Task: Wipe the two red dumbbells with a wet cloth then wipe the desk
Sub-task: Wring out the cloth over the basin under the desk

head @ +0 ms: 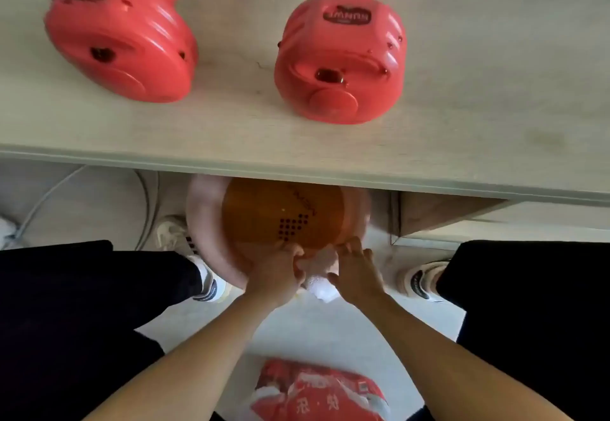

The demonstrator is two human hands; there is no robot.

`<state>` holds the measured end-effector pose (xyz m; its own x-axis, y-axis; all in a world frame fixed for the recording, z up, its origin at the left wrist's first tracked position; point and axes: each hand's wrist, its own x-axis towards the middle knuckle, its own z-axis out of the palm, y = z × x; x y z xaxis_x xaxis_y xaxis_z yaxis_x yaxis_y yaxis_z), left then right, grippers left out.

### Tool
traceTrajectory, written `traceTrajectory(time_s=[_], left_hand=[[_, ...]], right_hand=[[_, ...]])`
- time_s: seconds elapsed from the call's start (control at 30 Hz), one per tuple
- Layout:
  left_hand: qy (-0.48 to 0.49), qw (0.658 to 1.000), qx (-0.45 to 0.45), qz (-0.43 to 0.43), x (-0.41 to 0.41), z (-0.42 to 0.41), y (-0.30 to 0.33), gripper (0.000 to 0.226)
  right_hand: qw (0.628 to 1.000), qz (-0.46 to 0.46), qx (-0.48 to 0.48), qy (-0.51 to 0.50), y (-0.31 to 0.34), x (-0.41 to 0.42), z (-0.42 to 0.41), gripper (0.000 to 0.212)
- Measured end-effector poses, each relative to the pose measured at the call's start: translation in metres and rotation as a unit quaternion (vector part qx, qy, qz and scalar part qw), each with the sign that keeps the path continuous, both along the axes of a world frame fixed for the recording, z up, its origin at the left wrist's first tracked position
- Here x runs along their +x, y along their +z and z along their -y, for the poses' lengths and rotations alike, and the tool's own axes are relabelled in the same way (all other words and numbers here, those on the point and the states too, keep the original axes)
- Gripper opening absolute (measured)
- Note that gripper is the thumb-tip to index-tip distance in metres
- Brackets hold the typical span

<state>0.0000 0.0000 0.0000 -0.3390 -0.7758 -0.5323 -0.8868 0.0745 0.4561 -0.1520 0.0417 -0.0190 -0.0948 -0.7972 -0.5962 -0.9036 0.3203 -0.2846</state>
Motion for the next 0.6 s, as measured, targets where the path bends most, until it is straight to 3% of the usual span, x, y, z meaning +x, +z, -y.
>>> traceTrajectory(time_s=[0.33,0.47,0.6], left_hand=[[0.016,0.999,0.009,0.04,0.012,-0.006,-0.012,0.035],[0.039,0.999,0.027,0.016,0.014,-0.007,-0.002,0.036],[0.127,0.99,0.05,-0.033,0.009,-0.005,0.02,0.037]], right_hand=[[0.99,0.106,0.014,-0.088,-0.009,0.011,0.004,0.042],[0.986,0.137,0.01,-0.097,0.012,0.005,0.009,0.034],[0.974,0.202,-0.037,-0.096,0.051,-0.002,0.013,0.033]])
